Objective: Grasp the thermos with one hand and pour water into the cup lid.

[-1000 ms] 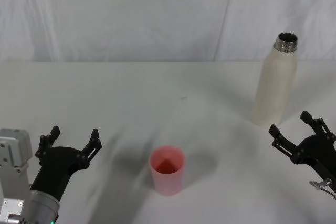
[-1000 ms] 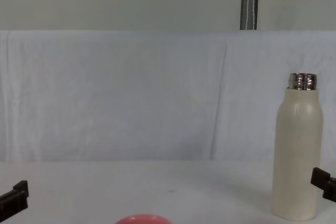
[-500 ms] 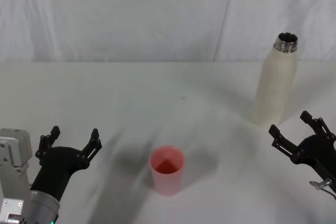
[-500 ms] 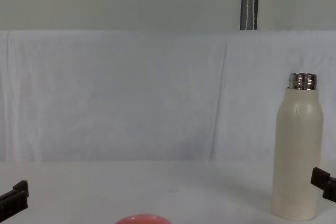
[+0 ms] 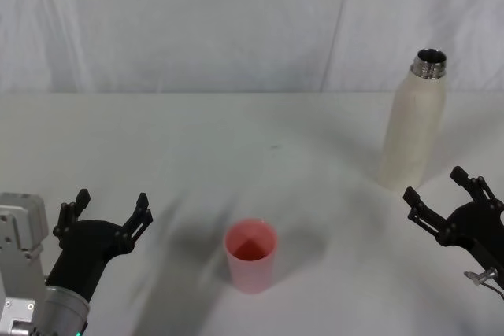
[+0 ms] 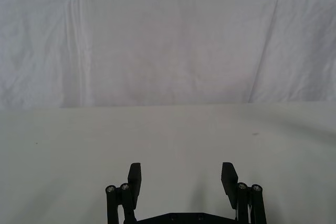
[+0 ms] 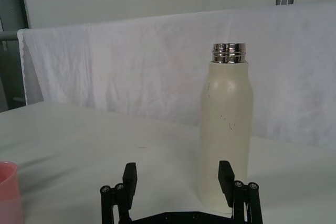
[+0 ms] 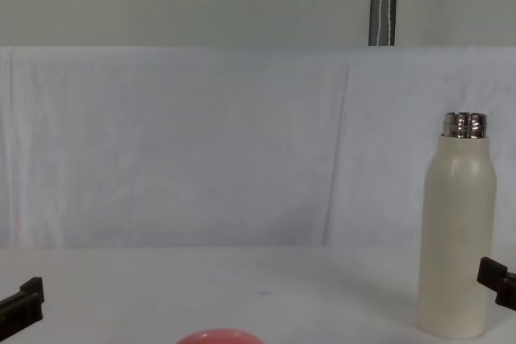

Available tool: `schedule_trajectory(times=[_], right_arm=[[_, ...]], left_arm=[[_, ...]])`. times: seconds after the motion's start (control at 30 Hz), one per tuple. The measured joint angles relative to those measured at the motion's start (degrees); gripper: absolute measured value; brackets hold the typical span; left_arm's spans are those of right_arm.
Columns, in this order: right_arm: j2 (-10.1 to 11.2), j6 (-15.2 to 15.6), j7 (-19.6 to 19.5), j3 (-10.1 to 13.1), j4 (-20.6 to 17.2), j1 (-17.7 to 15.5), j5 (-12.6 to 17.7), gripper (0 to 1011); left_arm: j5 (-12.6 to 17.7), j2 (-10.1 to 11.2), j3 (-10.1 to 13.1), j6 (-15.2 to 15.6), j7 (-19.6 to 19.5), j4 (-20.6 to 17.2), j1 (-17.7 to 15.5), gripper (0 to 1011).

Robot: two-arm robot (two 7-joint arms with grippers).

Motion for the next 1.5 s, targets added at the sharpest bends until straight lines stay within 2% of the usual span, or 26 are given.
schedule_trajectory(times=[1.5], right_arm=[[0.00,0.00,0.00,0.00,0.00,0.00,0.00,1000]], left_arm=[[0.00,0.00,0.00,0.00,0.00,0.00,0.00,1001]])
